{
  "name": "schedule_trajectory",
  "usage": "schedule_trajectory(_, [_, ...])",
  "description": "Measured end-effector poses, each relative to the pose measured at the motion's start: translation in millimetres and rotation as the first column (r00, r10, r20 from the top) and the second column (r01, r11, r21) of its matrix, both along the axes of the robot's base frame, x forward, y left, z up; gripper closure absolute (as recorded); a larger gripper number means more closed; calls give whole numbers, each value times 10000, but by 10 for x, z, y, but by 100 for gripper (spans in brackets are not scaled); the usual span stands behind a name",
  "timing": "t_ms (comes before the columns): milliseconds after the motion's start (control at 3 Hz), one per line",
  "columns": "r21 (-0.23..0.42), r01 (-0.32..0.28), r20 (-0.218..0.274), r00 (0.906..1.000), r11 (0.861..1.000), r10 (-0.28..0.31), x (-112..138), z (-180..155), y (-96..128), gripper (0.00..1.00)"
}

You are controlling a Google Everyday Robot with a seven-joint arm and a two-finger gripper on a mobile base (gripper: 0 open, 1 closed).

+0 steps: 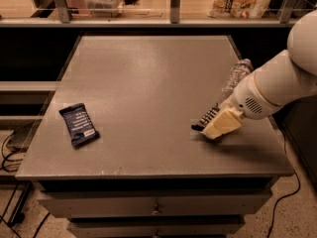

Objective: Move rxbar chocolate near rxbar blueberry

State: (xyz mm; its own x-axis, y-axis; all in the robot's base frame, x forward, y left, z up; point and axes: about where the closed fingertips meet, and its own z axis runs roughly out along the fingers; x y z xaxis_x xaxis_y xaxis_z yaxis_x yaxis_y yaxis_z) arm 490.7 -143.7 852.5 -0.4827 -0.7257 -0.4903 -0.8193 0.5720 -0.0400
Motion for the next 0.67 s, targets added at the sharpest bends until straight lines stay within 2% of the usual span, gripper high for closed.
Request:
schedule_trajectory(333, [479,-895,402,9953,9948,876,75,235,256,100])
schedule_trajectory(667, [1377,-2215,1030,9726,9654,2085,156,602,672,100])
